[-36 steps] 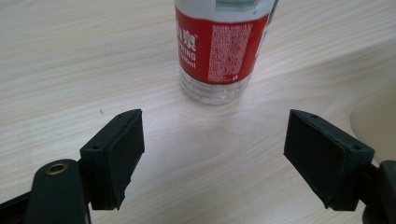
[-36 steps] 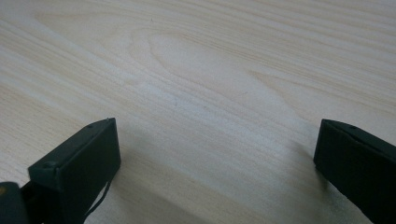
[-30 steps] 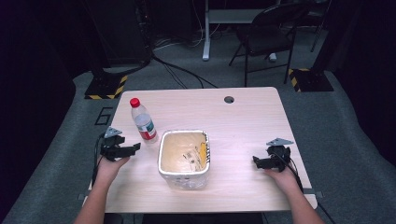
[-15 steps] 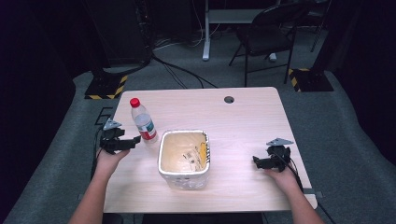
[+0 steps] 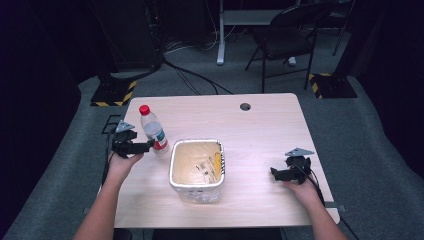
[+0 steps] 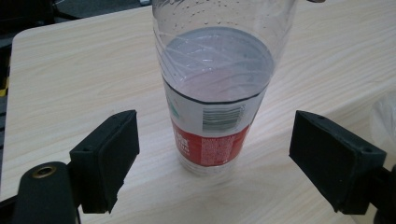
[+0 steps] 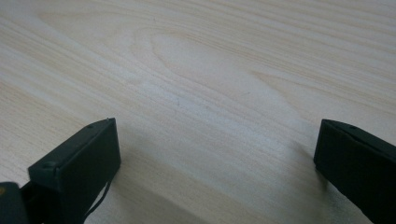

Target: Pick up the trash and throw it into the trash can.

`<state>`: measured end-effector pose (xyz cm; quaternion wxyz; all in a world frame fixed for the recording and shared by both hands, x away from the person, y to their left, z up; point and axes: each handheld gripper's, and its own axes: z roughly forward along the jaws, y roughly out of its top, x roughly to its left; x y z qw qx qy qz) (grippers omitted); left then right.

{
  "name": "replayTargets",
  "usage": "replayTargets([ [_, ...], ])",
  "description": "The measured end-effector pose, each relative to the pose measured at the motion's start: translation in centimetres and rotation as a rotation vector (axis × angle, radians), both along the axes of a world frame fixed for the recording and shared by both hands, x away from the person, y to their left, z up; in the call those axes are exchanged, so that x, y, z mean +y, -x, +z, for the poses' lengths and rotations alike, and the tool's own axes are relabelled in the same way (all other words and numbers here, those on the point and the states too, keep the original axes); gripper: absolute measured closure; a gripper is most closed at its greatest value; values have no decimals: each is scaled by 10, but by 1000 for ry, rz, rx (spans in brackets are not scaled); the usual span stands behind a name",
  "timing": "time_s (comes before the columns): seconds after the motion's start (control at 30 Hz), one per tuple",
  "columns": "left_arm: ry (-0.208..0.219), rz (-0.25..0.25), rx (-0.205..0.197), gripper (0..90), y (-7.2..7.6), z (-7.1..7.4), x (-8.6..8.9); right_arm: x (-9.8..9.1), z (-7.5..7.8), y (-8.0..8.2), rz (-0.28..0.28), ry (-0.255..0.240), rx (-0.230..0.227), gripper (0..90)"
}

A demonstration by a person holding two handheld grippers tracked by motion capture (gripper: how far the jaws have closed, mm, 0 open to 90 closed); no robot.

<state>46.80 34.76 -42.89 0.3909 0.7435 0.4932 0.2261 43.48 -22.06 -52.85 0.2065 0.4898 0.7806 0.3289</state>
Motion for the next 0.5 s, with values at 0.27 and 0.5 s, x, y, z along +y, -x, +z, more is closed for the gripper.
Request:
replayTargets([
  [0.27,8,4,1,157,-10,-6,-5,1,0,0,-7,-4,1,0],
  [0.5,4,0,-11,157,-16,-9,-11,0,0,0,-1,-2,0,0],
])
